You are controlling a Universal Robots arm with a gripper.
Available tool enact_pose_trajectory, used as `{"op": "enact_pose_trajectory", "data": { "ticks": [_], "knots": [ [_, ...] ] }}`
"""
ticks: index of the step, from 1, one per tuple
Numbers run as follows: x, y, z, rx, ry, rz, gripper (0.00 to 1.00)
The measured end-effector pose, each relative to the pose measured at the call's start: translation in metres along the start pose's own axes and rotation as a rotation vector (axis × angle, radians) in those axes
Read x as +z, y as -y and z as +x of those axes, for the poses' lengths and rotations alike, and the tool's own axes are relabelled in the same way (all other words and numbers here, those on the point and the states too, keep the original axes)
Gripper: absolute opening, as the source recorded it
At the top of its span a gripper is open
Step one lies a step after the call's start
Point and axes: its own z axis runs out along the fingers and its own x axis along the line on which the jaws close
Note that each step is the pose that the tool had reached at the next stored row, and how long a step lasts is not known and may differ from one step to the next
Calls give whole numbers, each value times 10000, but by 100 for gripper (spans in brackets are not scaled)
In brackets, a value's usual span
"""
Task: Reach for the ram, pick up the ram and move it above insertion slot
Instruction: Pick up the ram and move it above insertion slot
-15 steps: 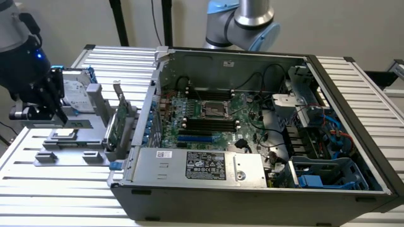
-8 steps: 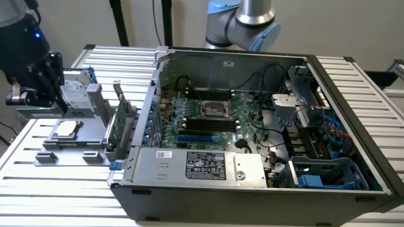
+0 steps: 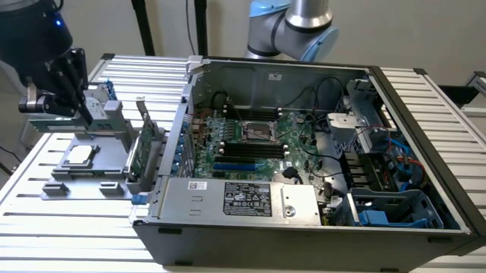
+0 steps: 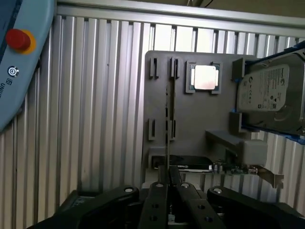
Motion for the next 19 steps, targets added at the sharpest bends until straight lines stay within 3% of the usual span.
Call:
{"op": "enact_pose_trajectory", "data": {
  "ticks": [5, 7, 19],
  "knots": [
    [-70, 176, 1, 0, 87, 5, 13],
    [-113, 287, 1, -2, 136, 9, 13],
    [-267, 734, 1, -2, 285, 17, 13]
  ]
}}
